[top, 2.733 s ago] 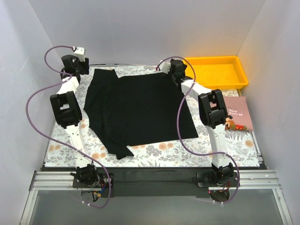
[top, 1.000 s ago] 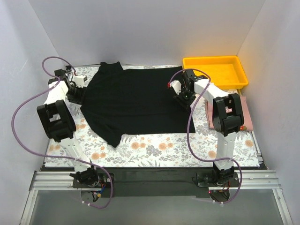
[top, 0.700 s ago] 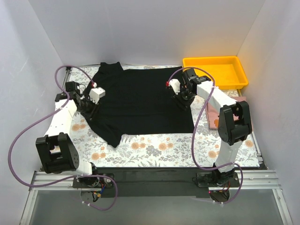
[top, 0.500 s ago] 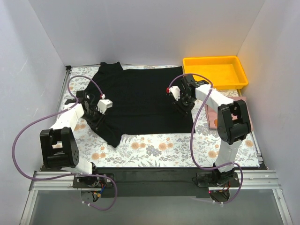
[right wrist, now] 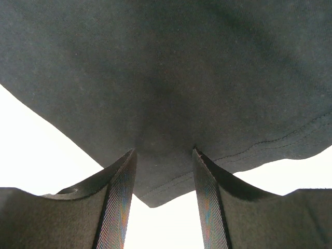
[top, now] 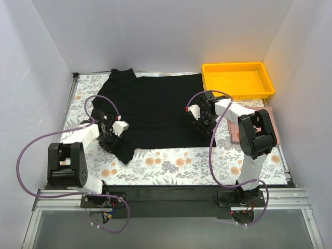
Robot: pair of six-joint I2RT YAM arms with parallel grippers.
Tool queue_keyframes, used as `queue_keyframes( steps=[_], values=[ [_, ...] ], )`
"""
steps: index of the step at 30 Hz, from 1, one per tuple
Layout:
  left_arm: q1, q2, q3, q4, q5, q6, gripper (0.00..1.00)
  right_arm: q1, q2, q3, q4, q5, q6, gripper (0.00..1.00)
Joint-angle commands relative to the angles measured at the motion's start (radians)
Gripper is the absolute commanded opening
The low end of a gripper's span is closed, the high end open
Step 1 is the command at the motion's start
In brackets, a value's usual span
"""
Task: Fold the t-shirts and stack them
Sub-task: Flatten the tshirt out
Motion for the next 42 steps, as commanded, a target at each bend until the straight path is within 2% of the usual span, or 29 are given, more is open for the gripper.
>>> queue_keyframes(
  steps=[1, 4, 8, 12, 16, 20, 23, 27, 36, 42],
  values=[
    [0.023, -0.050, -0.121, 0.025, -0.197, 0.095, 0.19, -0.005, 0.012, -0.031, 0.032, 0.045, -0.020, 0.54],
    [0.076, -0.097, -0.114, -0.008, -0.234, 0.168, 0.18, -0.005, 0.009, -0.041, 0.032, 0.062, -0.032, 0.54],
    [0.224, -0.076, 0.005, -0.079, -0.210, 0.260, 0.18, -0.006, -0.008, -0.050, 0.026, 0.067, -0.037, 0.55],
    [0.239, -0.117, 0.071, -0.211, -0.136, 0.352, 0.23, -0.005, -0.046, -0.029, 0.004, 0.035, -0.035, 0.56],
    [0.239, -0.157, 0.116, -0.271, -0.086, 0.407, 0.29, 0.001, -0.115, -0.006, -0.048, -0.021, -0.035, 0.56],
    [0.232, -0.177, 0.194, -0.383, 0.091, 0.406, 0.36, 0.006, -0.172, -0.018, -0.082, -0.028, -0.054, 0.56],
    [0.190, -0.221, 0.141, -0.407, 0.125, 0.435, 0.42, 0.006, -0.202, -0.053, -0.105, -0.015, -0.101, 0.56],
    [0.169, -0.283, 0.033, -0.342, 0.128, 0.475, 0.48, 0.004, -0.224, -0.113, -0.111, 0.025, -0.169, 0.60],
    [0.058, -0.251, -0.082, -0.168, 0.063, 0.375, 0.48, 0.004, -0.118, -0.124, -0.043, 0.036, -0.172, 0.58],
    [0.055, -0.293, -0.160, -0.191, 0.030, 0.485, 0.48, 0.004, -0.104, -0.167, -0.030, 0.054, -0.199, 0.57]
  ],
)
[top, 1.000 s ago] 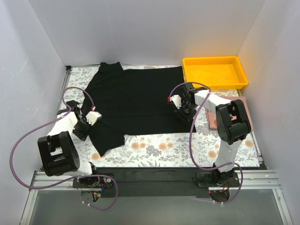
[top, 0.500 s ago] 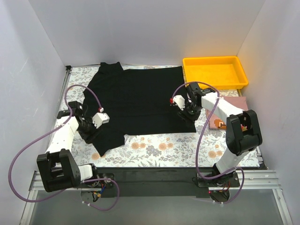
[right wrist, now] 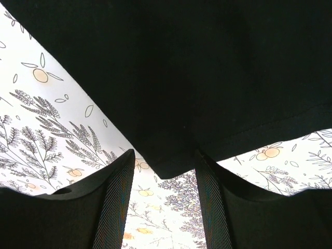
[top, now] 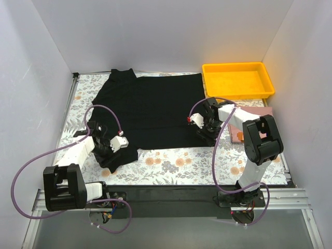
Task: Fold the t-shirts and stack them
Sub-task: Flatten the tshirt out
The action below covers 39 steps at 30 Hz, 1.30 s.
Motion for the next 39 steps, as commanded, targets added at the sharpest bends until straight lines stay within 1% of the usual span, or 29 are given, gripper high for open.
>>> queue_keyframes(
  steps=[1, 4, 6, 9, 14, 19, 20, 23, 24, 27, 33, 39],
  values=[
    [-0.002, -0.060, -0.044, -0.003, -0.022, 0.097, 0.48, 0.003, -0.005, -0.048, 0.017, 0.011, -0.035, 0.57],
    [-0.006, -0.097, -0.078, -0.015, -0.028, 0.150, 0.50, 0.003, -0.020, -0.071, 0.014, 0.014, -0.051, 0.57],
    [-0.006, -0.108, -0.087, -0.009, -0.029, 0.160, 0.51, 0.003, -0.038, -0.073, 0.011, 0.014, -0.055, 0.60],
    [-0.009, -0.112, -0.069, -0.024, -0.014, 0.157, 0.51, 0.003, -0.074, -0.052, -0.011, -0.006, -0.060, 0.66],
    [-0.018, -0.137, -0.024, -0.070, 0.032, 0.171, 0.51, 0.003, -0.137, -0.006, -0.078, -0.044, -0.089, 0.69],
    [-0.030, -0.134, -0.004, -0.072, 0.052, 0.147, 0.51, 0.005, -0.143, -0.001, -0.090, -0.026, -0.131, 0.68],
    [-0.030, -0.128, 0.006, -0.064, 0.055, 0.098, 0.51, 0.005, -0.135, 0.001, -0.090, -0.020, -0.138, 0.68],
    [-0.027, -0.056, 0.078, -0.016, 0.057, -0.025, 0.49, 0.006, -0.096, 0.011, -0.084, -0.029, -0.147, 0.65],
    [-0.010, -0.001, 0.136, -0.029, 0.064, -0.036, 0.49, 0.008, -0.088, 0.013, -0.083, -0.029, -0.149, 0.64],
    [0.014, 0.056, 0.200, -0.082, 0.106, -0.025, 0.48, 0.011, -0.068, 0.001, -0.058, -0.011, -0.167, 0.64],
    [0.016, 0.035, 0.138, -0.041, 0.041, 0.016, 0.47, 0.019, -0.057, -0.056, -0.008, 0.005, -0.184, 0.63],
    [0.016, 0.055, 0.132, -0.033, 0.043, -0.005, 0.47, 0.034, -0.055, -0.091, 0.034, 0.022, -0.187, 0.61]
  ],
)
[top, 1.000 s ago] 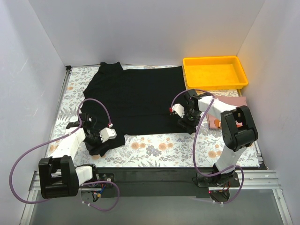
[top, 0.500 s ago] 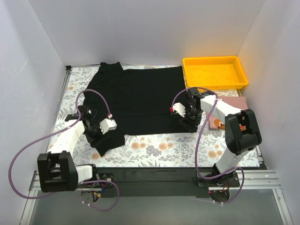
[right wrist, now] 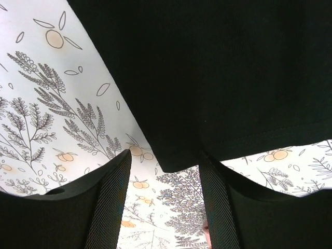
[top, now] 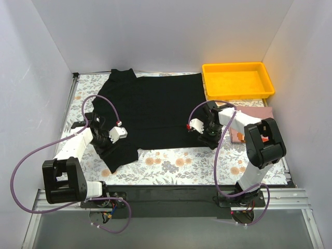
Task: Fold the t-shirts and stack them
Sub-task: Flatten the tshirt out, then fold the tshirt
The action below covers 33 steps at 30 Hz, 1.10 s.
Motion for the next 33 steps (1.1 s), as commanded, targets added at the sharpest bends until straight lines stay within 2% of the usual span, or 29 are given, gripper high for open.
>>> queue_keyframes(
  steps=[1, 4, 15, 22, 31, 33],
  values=[
    [0.002, -0.007, 0.001, 0.020, -0.001, -0.009, 0.47, 0.009, 0.000, -0.029, 0.037, 0.009, -0.023, 0.60],
    [0.002, 0.000, 0.009, 0.025, -0.003, -0.018, 0.47, 0.012, 0.000, -0.049, 0.056, 0.031, -0.027, 0.55],
    [0.008, 0.005, 0.020, 0.017, 0.005, -0.025, 0.47, 0.040, -0.152, -0.038, 0.028, 0.057, -0.015, 0.58],
    [0.011, 0.023, 0.038, 0.025, 0.016, -0.048, 0.48, 0.066, -0.101, -0.066, 0.039, 0.063, -0.026, 0.55],
    [0.020, 0.006, 0.034, 0.031, 0.011, -0.049, 0.48, 0.066, -0.032, -0.144, 0.162, 0.135, -0.059, 0.52],
    [0.029, 0.000, 0.029, 0.029, 0.019, -0.042, 0.48, 0.069, -0.028, -0.152, 0.174, 0.135, -0.059, 0.41]
  ],
)
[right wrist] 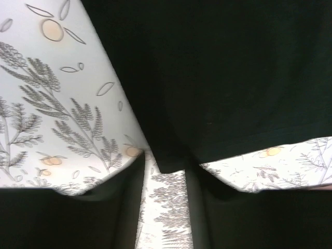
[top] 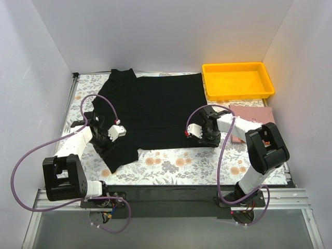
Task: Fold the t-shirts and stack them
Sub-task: Fold the tshirt
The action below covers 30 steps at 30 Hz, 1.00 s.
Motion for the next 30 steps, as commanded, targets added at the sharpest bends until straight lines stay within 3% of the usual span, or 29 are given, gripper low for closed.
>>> queue_keyframes(
  steps=[1, 4, 5, 15, 27, 30],
  values=[
    [0.020, -0.028, 0.018, 0.012, 0.023, 0.004, 0.48, -0.001, 0.041, -0.049, 0.073, 0.021, -0.022, 0.27],
    [0.041, -0.012, 0.035, 0.015, 0.038, 0.004, 0.47, -0.001, 0.039, -0.054, 0.073, 0.021, -0.017, 0.04],
    [0.052, -0.004, 0.041, 0.009, 0.046, 0.004, 0.46, -0.001, 0.036, -0.057, 0.070, 0.021, -0.016, 0.01],
    [0.063, -0.053, -0.037, 0.081, 0.006, 0.093, 0.44, 0.001, -0.048, -0.046, 0.021, -0.038, 0.001, 0.01],
    [0.064, -0.051, -0.196, 0.233, -0.069, 0.188, 0.41, -0.001, -0.022, -0.026, 0.007, -0.038, 0.013, 0.01],
    [0.064, -0.038, -0.235, 0.265, -0.090, 0.202, 0.33, 0.001, -0.020, -0.029, 0.003, -0.039, 0.016, 0.01]
  ],
)
